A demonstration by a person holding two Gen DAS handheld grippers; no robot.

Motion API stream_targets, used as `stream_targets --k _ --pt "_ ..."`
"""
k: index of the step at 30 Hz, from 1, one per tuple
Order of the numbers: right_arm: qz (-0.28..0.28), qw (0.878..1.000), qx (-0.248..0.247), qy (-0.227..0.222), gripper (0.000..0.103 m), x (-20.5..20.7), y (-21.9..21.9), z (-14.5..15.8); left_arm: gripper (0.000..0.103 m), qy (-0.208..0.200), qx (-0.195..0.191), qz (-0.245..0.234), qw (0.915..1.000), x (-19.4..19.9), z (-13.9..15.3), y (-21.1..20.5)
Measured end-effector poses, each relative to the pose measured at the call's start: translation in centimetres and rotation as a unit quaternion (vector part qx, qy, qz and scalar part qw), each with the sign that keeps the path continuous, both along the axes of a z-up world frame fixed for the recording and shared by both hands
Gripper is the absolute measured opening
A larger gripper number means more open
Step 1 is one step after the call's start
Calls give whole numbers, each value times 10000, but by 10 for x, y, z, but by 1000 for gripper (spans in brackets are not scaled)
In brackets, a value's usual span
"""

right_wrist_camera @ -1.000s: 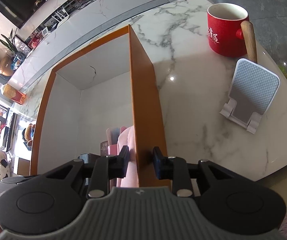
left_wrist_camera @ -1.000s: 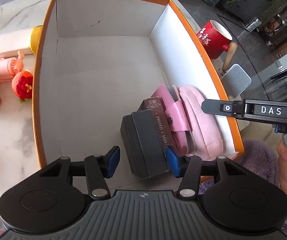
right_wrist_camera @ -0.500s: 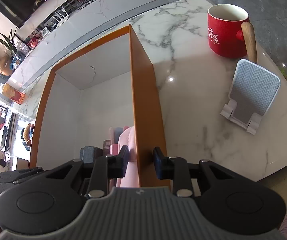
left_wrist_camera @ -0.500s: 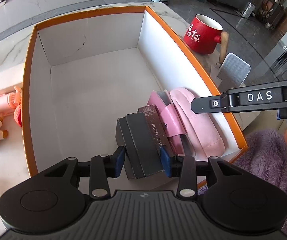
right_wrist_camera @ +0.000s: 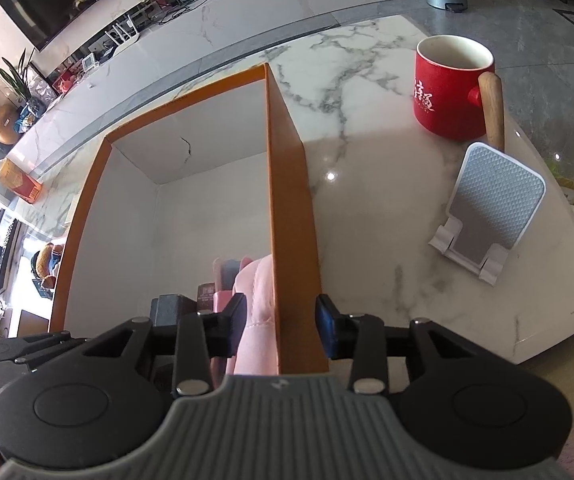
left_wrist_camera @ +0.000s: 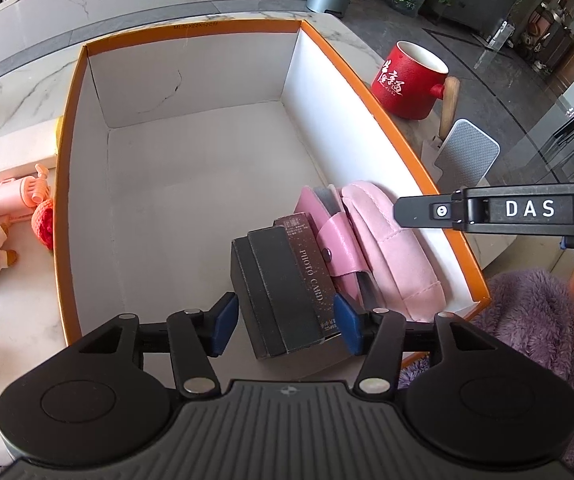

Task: Organize objects
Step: 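Open the left gripper and withdraw both grippers from the box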

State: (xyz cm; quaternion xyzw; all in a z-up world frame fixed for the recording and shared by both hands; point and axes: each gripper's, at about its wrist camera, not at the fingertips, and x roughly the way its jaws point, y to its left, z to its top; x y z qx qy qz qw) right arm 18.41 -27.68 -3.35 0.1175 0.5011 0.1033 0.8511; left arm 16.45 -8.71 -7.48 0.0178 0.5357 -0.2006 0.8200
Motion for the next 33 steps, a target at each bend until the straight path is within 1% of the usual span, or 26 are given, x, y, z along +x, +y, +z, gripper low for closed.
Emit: stream_targets --k 3,4,5,6,11,14,16,21,24,27,33 --pt "-16 9999 -51 -85 41 -3 -2 3 65 -48 57 28 10000 -1 1 0" --pt "-20 9999 -63 -123 47 -4 -2 5 66 -52 50 34 10000 -1 2 0" --pt "-20 9998 -84 -190 55 -6 -2 7 66 -57 29 39 10000 -2 2 1" --pt "-12 9996 -127 -256 56 -8 -2 9 66 -55 17 40 10000 -2 3 1" --pt "3 9990 -237 -389 56 -14 0 15 66 -135 4 152 9998 -2 8 6" --pt "8 9982 -334 -501 56 -18 2 20 66 -256 36 200 9995 -4 15 9" --pt "30 9972 -406 -625 56 -22 5 25 66 -390 32 239 9989 -7 22 12" --pt "244 9938 -394 -1010 56 -37 20 41 66 -834 -73 339 9959 -19 47 25" --pt "454 9905 -382 -1240 56 -46 35 49 66 -1109 -198 465 9925 -26 64 39" --pt "648 9878 -233 -1396 56 -54 50 54 66 -1347 -256 630 9885 -33 79 59" --pt "1170 9806 52 -1572 56 -61 95 59 66 -1643 -95 924 9820 -42 95 102"
